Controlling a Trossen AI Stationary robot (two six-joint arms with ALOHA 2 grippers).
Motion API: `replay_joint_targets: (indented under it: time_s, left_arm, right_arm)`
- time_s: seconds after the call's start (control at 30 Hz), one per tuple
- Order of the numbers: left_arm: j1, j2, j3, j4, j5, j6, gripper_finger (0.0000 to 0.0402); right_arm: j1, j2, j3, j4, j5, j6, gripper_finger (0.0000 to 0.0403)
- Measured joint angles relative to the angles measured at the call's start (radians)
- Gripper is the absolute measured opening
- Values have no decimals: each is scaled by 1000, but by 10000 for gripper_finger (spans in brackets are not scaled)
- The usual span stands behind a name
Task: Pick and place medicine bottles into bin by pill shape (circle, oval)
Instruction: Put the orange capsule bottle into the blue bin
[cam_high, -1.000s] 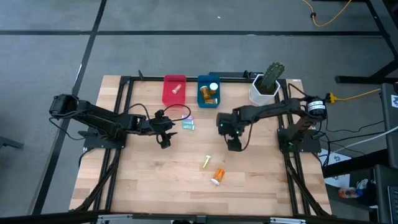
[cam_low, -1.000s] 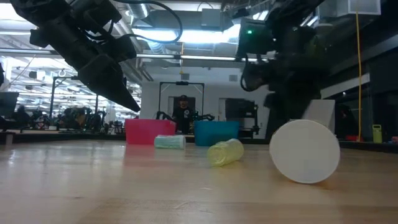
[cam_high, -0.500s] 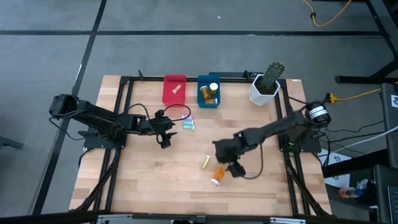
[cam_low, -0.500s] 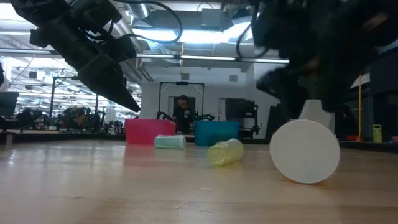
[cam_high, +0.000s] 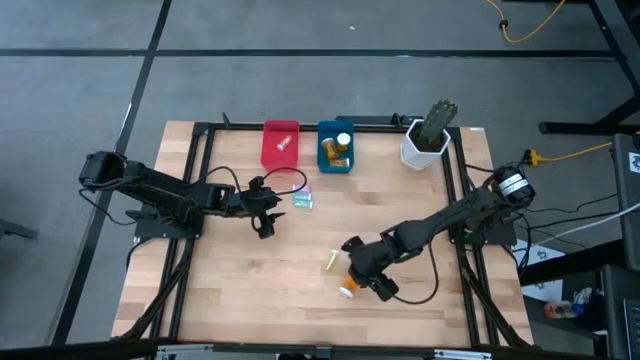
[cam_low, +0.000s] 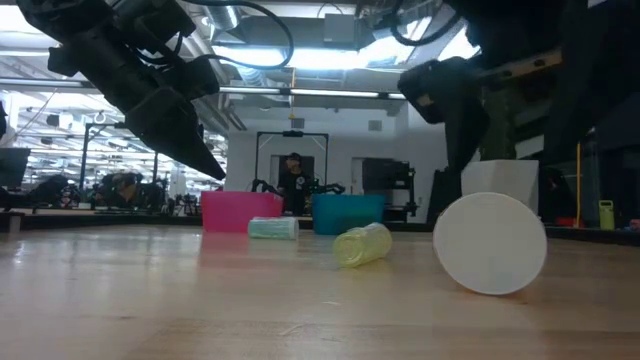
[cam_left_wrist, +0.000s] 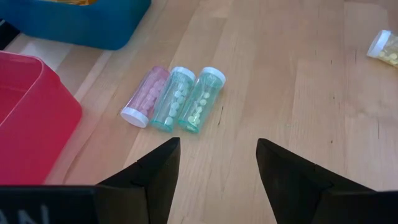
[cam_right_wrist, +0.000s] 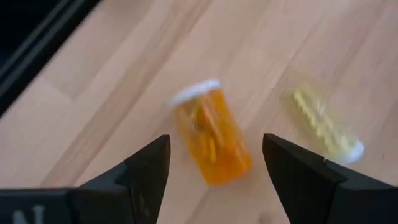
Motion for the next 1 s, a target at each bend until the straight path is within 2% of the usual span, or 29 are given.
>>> replay_joint_targets:
  time_s: [0.63,1.0]
  left_arm:
    - [0,0,0,11,0,0,206]
    - [0,0,0,11,0,0,206]
  right_arm:
    - [5,179,1,81,5,3,257]
    - [0,182,47,100,178,114,247]
